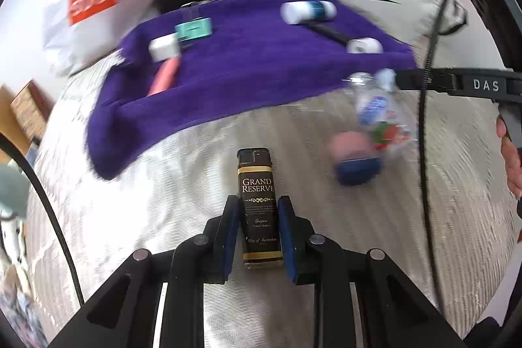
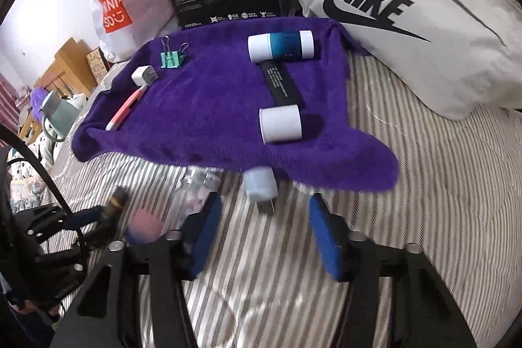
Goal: Organize rigid objects
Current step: 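Grasp the Grand Reserve box with the left tool while the right tool grasps the white USB light, then set the Grand Reserve box by the marker while the right tool places the USB light, then grasp the pink-blue round case with the left tool while the right tool grasps the candy bottle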
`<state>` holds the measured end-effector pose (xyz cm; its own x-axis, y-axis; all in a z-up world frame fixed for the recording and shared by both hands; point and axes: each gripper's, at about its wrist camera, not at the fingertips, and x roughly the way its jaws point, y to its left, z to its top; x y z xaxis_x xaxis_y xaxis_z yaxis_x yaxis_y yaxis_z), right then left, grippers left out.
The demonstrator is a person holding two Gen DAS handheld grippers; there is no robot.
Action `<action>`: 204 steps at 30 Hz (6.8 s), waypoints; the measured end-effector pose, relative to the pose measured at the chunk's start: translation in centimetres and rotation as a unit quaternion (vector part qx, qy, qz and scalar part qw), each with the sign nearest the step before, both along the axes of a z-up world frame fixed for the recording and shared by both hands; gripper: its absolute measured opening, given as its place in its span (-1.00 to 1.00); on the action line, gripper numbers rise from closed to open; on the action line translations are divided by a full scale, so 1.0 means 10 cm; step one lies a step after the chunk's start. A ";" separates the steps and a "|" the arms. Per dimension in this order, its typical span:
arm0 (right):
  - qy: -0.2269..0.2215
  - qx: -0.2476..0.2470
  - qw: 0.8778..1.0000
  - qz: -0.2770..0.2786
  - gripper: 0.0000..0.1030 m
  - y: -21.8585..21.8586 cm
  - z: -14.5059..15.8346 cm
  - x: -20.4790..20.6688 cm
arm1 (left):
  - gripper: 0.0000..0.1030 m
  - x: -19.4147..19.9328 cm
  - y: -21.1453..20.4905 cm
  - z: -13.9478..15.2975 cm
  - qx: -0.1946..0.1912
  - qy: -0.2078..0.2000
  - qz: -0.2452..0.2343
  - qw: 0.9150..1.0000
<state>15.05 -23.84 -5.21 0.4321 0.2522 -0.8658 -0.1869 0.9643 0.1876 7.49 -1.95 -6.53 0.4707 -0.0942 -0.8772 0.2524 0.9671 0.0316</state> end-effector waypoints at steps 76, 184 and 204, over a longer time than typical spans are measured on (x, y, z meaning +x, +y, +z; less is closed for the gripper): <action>0.017 -0.053 0.996 0.069 -0.53 0.11 -0.04 -0.37 | -0.56 0.10 0.40 0.13 -0.049 -0.005 0.024 0.999; 0.008 0.038 0.999 -0.021 0.44 -0.51 0.22 -0.77 | -0.06 0.19 -0.67 -0.04 -0.008 0.014 -0.041 0.999; 0.029 0.021 0.999 0.013 0.44 -0.12 0.09 -0.65 | -0.30 0.15 -0.28 0.11 -0.024 -0.013 -0.034 0.999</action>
